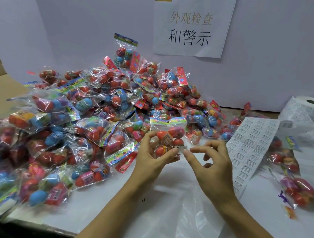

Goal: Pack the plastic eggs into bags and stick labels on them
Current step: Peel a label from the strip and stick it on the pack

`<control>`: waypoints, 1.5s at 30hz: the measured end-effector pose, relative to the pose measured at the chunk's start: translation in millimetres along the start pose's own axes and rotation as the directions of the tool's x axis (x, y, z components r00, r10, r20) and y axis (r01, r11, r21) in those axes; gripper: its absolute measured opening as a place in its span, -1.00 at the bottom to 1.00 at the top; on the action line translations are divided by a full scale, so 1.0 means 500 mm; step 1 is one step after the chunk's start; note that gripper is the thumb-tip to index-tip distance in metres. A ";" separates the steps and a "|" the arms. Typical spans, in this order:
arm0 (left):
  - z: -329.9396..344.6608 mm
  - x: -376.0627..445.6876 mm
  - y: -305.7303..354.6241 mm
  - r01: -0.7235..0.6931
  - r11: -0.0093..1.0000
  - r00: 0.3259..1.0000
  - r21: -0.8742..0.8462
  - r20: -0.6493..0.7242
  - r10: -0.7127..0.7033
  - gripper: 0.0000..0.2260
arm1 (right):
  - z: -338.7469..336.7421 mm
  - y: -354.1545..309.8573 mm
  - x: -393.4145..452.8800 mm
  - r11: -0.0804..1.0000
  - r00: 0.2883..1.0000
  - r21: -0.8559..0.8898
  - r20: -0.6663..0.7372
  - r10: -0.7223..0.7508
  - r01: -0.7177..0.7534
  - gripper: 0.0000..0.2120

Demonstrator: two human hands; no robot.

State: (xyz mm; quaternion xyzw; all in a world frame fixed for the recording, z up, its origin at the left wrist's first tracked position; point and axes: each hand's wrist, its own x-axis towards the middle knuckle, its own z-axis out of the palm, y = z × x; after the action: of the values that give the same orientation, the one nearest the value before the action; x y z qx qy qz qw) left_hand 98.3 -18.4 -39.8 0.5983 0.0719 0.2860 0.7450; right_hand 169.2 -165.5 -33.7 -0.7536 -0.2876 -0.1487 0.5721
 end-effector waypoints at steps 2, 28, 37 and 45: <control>0.005 -0.003 0.000 0.006 1.000 0.999 -0.011 0.032 -0.005 -0.59 | 0.004 0.002 -0.002 0.999 0.999 0.034 0.031 0.027 -0.028 -0.92; 0.009 -0.002 0.003 0.144 0.977 0.983 -0.160 0.135 -0.123 -0.65 | 0.017 0.008 0.001 0.888 0.962 0.371 0.143 0.234 -0.271 -0.75; -0.004 0.006 0.008 0.219 0.959 0.968 -0.180 0.167 -0.189 -0.58 | 0.016 0.015 0.000 0.879 0.959 0.398 0.207 0.194 -0.264 -0.88; -0.005 0.007 0.007 0.242 0.951 0.962 -0.191 0.176 -0.209 -0.45 | 0.014 0.012 -0.001 0.903 0.964 0.352 0.190 0.187 -0.245 -0.90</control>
State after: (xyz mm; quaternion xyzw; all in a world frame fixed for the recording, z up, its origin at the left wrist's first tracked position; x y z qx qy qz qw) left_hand 98.9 -13.8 -36.5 0.5240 0.0515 0.1580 0.8354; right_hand 171.7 -159.9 -40.9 -0.6678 -0.2676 0.0308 0.6939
